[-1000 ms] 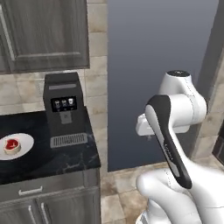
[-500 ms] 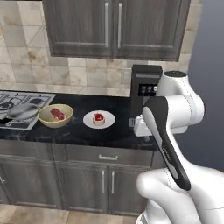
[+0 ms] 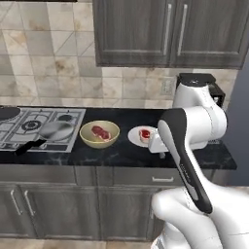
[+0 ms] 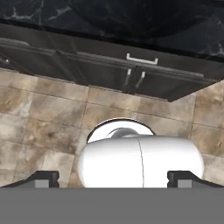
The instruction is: Place one of the steaks on the plate and the other in the bowl. Then place the bowl in the fridge.
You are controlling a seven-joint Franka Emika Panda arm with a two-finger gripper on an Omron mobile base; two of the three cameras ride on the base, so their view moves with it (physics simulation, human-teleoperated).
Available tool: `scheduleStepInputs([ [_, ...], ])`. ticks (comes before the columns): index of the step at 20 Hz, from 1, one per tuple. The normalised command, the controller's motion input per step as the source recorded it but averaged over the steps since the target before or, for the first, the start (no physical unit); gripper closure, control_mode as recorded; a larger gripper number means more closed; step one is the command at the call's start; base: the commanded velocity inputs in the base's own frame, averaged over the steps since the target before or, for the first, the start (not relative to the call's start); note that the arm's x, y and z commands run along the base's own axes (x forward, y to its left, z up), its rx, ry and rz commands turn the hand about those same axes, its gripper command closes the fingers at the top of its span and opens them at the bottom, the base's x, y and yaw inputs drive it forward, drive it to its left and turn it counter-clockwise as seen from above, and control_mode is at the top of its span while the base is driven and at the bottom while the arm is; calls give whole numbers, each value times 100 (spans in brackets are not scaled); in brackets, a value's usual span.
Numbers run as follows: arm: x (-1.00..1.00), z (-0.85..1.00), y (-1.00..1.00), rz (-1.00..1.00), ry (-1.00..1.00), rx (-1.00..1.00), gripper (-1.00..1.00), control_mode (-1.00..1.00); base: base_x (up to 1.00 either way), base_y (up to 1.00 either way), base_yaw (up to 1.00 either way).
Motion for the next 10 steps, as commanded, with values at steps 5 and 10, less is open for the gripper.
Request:
scheduleStepInputs([
  [5, 0, 0, 0, 0, 0, 0, -100, 100, 50, 44, -43],
  [10, 0, 0, 0, 0, 0, 0, -100, 100, 18, 75, -47],
])
